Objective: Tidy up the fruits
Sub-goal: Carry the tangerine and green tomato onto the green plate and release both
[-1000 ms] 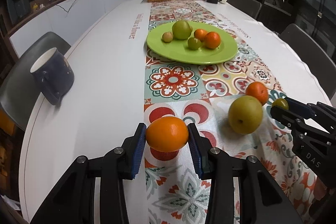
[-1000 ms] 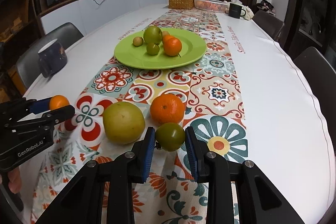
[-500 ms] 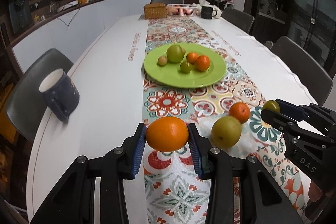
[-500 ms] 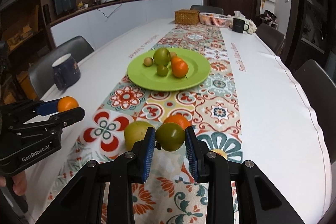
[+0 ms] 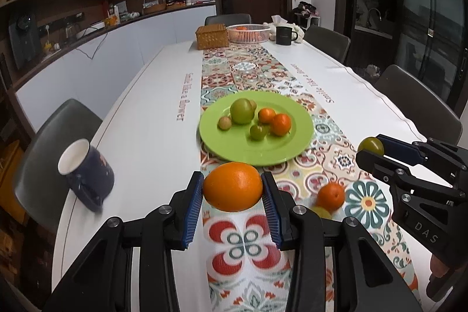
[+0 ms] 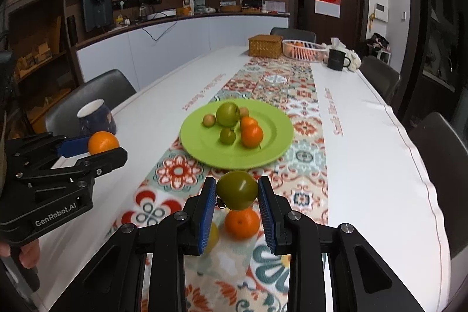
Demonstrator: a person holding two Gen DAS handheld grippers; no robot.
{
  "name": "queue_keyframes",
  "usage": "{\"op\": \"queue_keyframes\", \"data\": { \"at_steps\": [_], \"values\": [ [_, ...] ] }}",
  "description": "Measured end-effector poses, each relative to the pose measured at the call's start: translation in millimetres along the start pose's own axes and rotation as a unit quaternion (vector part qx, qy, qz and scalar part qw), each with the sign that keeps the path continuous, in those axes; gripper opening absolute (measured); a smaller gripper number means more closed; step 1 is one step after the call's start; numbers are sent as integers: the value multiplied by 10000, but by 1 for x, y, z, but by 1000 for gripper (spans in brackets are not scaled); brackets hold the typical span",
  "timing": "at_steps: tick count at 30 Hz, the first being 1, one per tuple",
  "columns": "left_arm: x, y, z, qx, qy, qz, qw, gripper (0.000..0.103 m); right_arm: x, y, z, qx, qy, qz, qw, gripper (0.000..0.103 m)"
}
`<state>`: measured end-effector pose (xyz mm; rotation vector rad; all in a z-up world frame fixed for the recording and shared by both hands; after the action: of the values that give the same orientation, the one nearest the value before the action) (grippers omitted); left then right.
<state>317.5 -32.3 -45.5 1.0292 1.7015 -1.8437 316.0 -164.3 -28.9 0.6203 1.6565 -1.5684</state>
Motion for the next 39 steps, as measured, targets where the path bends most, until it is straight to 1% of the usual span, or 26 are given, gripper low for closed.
{"op": "queue_keyframes", "data": {
  "at_steps": [6,14,22,33,34,35,36,37,38,39],
  "values": [
    [-20,10,-5,0,44,78,10000,39,-22,12,2,-27,-50,93,9999,30],
    [-37,40,-11,70,88,-4,9999,39,-39,44,1,-175,-30,-47,9998,30],
    [-44,81,-15,272,127,-251,9992,39,-45,83,-4,-250,-131,-263,9993,30],
    [-37,129,-13,424,200,-655,9967,40,-37,128,-1,-273,-112,-620,9976,30],
    [-37,131,-13,434,204,-677,9966,42,-37,130,0,-273,-105,-634,9976,30],
    [-37,133,-12,432,214,-708,9963,50,-38,132,0,-284,-93,-630,9976,30],
    [-37,134,-12,408,211,-712,9964,53,-38,133,1,-308,-88,-616,9976,31],
    [-38,133,-13,352,216,-675,9969,53,-39,134,1,-311,-85,-633,9975,36],
    [-39,131,-14,325,223,-652,9971,54,-39,134,4,-262,-54,-642,9976,43],
    [-38,127,-15,281,227,-635,9973,55,-40,132,6,-232,-15,-607,9979,45]
  ]
}}
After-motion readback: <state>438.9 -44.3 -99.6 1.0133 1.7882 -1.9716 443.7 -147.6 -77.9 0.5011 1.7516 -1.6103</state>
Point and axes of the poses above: each gripper's, at about its wrist camera, not at the fingertips, and y roughly the way its jaws point, z to its right, x to its underside, the point moved 9 cm from there along y, roughly the way its jaws point, and after that the axes turned 3 degrees about x, right-handed, at the moved point
